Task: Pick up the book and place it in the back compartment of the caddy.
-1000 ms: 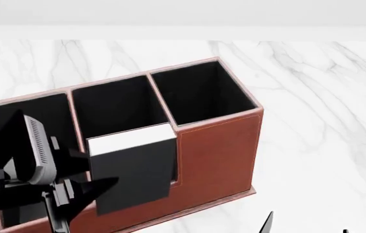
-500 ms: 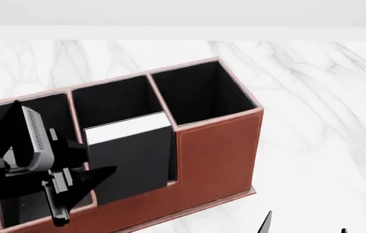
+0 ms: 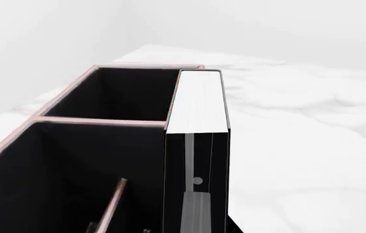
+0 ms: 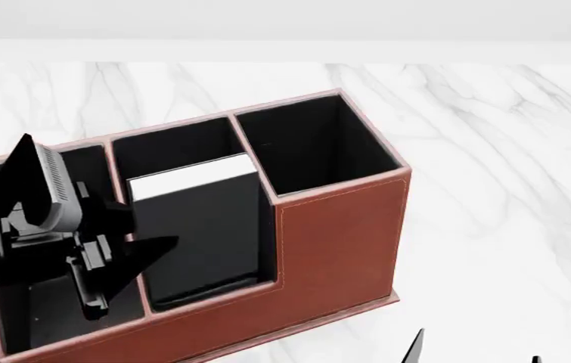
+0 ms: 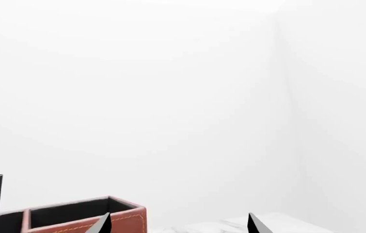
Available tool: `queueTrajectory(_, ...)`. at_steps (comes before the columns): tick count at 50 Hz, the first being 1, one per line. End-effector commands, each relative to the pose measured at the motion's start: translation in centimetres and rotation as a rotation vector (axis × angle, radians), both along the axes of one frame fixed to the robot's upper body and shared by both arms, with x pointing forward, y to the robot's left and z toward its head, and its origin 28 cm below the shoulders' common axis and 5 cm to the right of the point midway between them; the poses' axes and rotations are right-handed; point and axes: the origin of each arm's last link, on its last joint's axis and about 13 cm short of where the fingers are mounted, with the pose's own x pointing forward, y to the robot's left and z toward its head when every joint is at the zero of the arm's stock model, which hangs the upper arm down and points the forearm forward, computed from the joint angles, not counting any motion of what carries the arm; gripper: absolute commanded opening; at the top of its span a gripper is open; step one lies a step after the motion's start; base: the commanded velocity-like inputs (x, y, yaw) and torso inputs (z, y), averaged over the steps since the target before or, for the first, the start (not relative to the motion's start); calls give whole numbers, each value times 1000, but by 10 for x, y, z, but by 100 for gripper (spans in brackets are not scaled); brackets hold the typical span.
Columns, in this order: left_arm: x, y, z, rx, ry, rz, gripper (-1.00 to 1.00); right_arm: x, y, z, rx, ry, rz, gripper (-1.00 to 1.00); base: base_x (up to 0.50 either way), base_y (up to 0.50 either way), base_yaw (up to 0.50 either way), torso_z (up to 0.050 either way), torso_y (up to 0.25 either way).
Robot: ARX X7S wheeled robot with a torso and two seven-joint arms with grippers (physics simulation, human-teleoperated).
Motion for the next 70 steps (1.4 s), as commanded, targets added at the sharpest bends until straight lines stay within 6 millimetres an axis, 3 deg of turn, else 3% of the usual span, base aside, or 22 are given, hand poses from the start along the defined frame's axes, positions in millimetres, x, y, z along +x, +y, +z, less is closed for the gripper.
queueTrajectory(1, 12, -1, 10, -92, -15, 3, -100, 0, 0, 0, 1, -1, -1, 100, 0, 0, 0, 0, 0)
queueTrajectory(70, 43, -9, -21, -61, 21, 46, -100, 2, -1, -1, 5, 6, -3, 100, 0, 0, 0, 0, 1)
